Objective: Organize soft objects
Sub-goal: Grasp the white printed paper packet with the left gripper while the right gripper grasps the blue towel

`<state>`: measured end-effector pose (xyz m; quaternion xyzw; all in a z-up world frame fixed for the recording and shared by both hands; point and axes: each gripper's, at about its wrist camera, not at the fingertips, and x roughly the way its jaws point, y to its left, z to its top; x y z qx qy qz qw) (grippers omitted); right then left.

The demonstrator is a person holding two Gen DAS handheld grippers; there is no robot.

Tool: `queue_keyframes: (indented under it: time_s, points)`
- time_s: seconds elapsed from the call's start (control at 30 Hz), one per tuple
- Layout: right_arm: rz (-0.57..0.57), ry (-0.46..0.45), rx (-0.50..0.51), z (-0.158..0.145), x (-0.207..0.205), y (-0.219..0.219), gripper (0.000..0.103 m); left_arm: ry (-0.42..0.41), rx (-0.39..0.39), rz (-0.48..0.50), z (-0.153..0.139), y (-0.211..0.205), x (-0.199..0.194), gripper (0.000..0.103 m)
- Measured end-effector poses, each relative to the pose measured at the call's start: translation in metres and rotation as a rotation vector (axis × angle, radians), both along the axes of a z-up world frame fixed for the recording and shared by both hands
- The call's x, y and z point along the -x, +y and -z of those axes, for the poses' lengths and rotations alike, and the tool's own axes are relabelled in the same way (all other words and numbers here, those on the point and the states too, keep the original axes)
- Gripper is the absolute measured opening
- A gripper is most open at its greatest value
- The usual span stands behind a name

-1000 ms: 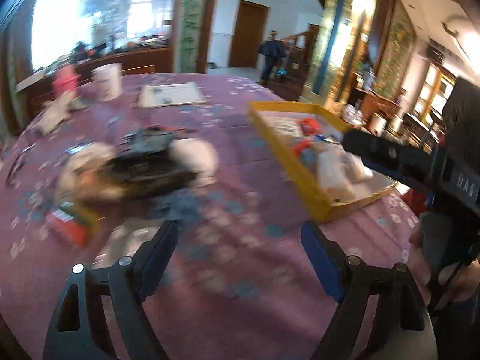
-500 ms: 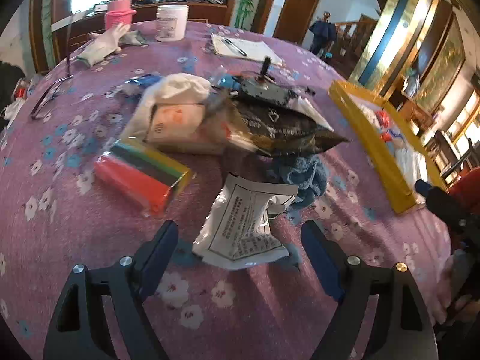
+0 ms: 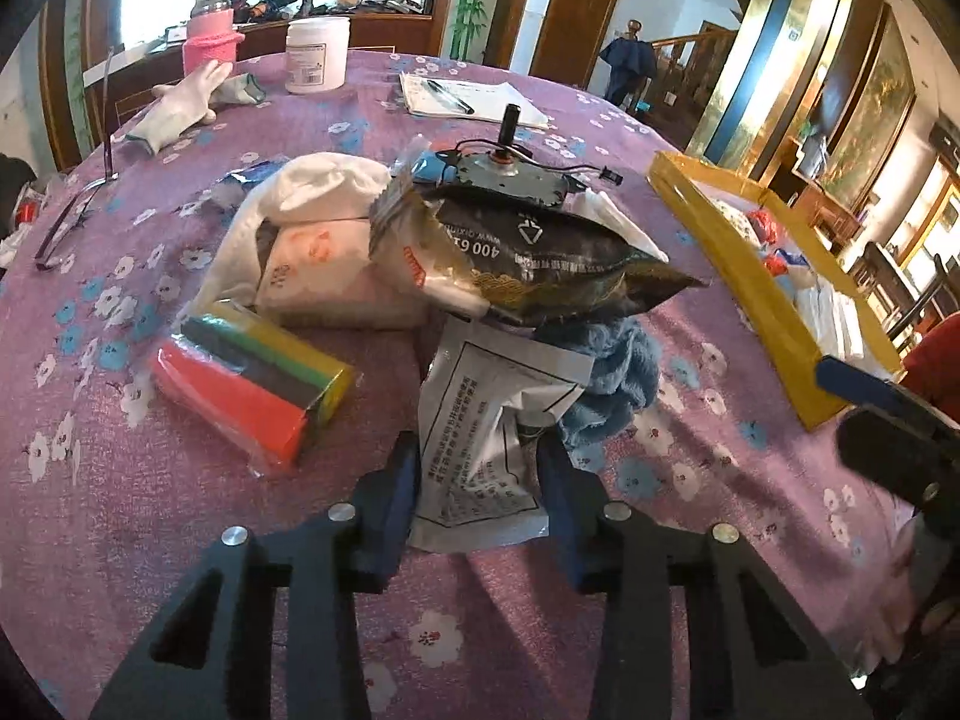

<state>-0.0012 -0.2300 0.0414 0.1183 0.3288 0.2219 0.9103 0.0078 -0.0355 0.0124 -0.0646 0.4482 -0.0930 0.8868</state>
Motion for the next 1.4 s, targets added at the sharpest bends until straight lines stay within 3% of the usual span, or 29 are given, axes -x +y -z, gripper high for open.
queue_keyframes:
  time_s: [0.4,0.5,0.53,0.83,1.07,1.23,1.4]
  points:
    - [-0.059,0.096,0.095,0.015,-0.064,0.059,0.100,-0.063,0.030,-0.063,-0.011,0.013,0.008,0.034]
    - [-0.082,0.124,0.108,0.022,-0.076,0.066,0.068,-0.051,0.032,-0.063,-0.010,0.014,0.006,0.034]
    - [-0.079,0.132,0.129,0.025,-0.078,0.069,0.051,-0.056,0.034,-0.062,-0.010,0.014,0.006,0.034]
    - [-0.106,0.026,0.174,0.015,-0.037,0.063,0.046,-0.067,0.035,-0.054,-0.013,0.013,0.007,0.034]
    - [-0.076,-0.013,0.075,0.014,-0.002,0.027,0.046,-0.137,0.033,-0.018,-0.023,0.005,0.017,0.034]
    - [-0.035,-0.020,0.009,0.019,0.003,0.009,0.046,-0.215,0.059,0.025,-0.035,-0.002,0.032,0.034]
    - [-0.007,-0.064,-0.022,0.009,0.012,-0.004,0.046,-0.262,0.037,0.069,-0.050,-0.023,0.048,0.034]
